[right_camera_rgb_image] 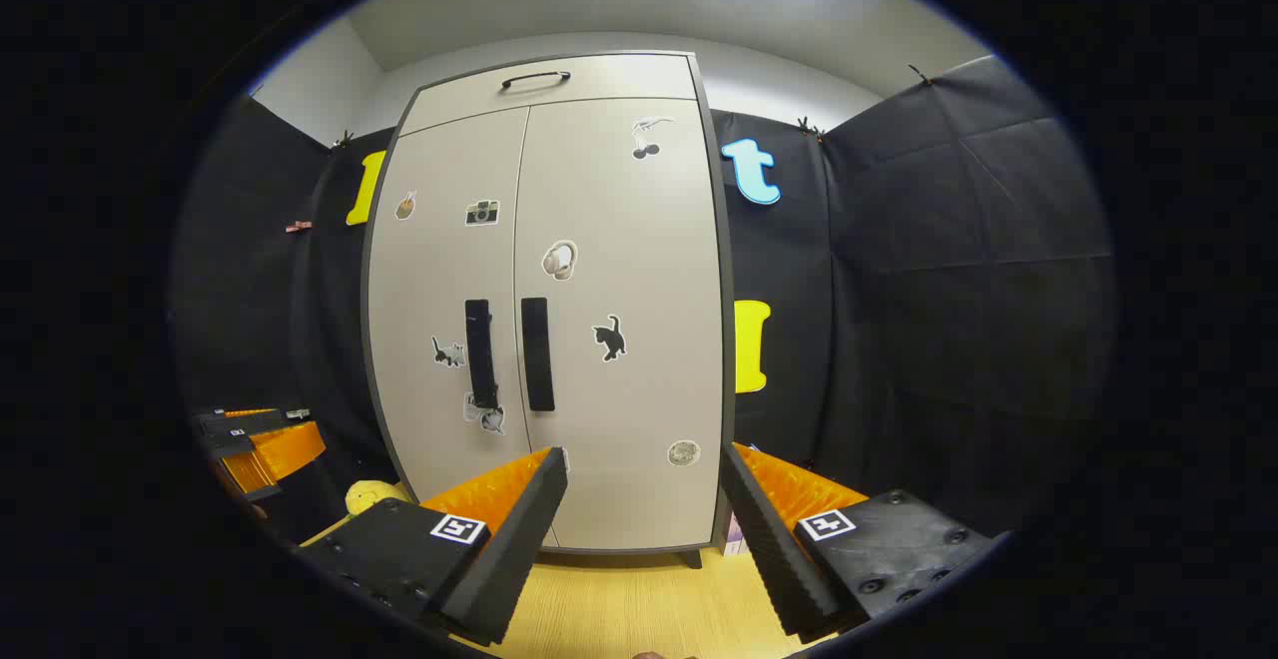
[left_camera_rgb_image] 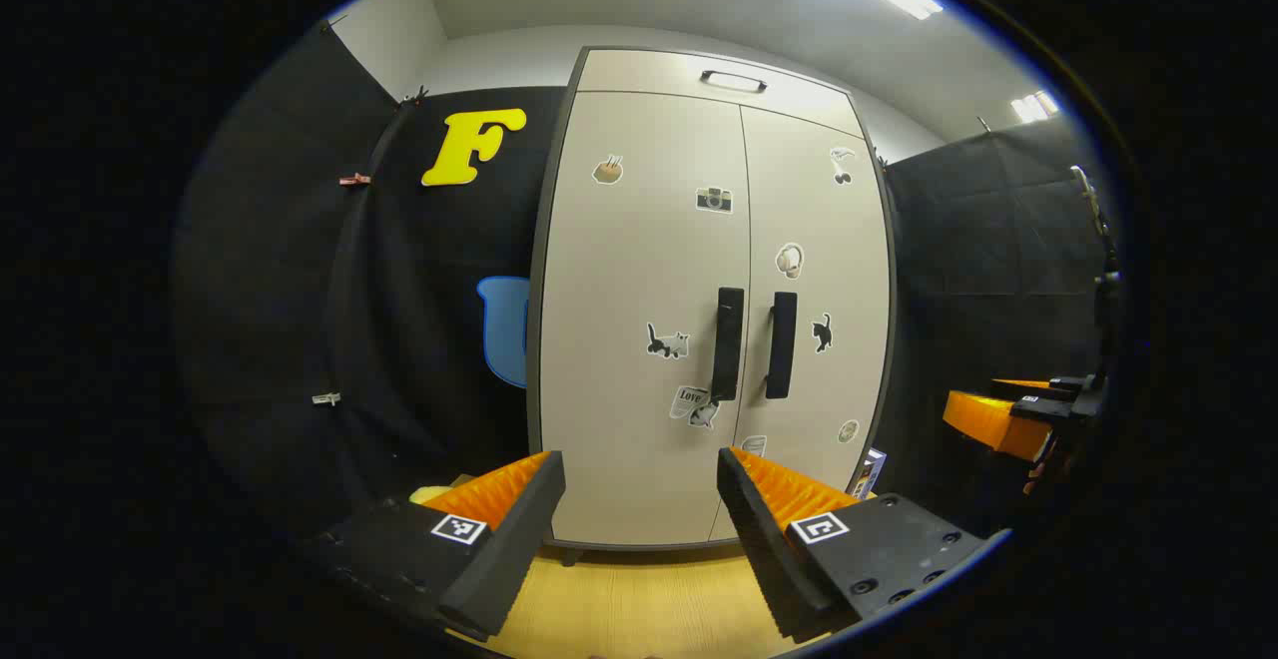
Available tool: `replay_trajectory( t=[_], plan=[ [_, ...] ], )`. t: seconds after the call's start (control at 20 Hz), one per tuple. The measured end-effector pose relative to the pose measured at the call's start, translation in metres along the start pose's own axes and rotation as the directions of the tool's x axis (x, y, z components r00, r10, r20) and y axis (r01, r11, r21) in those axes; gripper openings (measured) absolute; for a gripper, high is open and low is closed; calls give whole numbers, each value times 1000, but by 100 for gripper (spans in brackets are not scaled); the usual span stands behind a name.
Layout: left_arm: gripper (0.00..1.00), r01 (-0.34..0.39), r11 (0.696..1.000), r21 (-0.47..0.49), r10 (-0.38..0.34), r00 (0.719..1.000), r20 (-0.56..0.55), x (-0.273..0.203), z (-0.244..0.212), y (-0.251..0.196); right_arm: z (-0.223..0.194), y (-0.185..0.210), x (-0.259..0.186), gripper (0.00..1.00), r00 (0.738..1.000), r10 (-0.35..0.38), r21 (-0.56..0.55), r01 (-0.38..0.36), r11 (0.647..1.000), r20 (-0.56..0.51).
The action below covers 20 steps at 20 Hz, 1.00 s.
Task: Open the right door of the double-door shoe cabinet with the right hand, and open the left door with the left hand.
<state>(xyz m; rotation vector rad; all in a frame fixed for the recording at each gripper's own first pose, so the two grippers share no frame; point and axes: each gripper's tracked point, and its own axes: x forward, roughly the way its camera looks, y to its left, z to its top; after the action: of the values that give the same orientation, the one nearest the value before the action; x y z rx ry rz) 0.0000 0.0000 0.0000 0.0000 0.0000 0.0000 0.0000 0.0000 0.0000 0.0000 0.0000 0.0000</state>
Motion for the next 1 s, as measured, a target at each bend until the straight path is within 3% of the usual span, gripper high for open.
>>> replay_trajectory(
  t=[0.6,1.0],
  plan=[
    [95,63,997,38,-63,998,-7,-11,-3,28,-3,29,-15,97,998,-65,-18,65,998,-12],
    [95,76,997,14,-76,997,-11,-3,-5,35,-5,49,-2,97,998,-39,-29,38,999,-45]
  ],
)
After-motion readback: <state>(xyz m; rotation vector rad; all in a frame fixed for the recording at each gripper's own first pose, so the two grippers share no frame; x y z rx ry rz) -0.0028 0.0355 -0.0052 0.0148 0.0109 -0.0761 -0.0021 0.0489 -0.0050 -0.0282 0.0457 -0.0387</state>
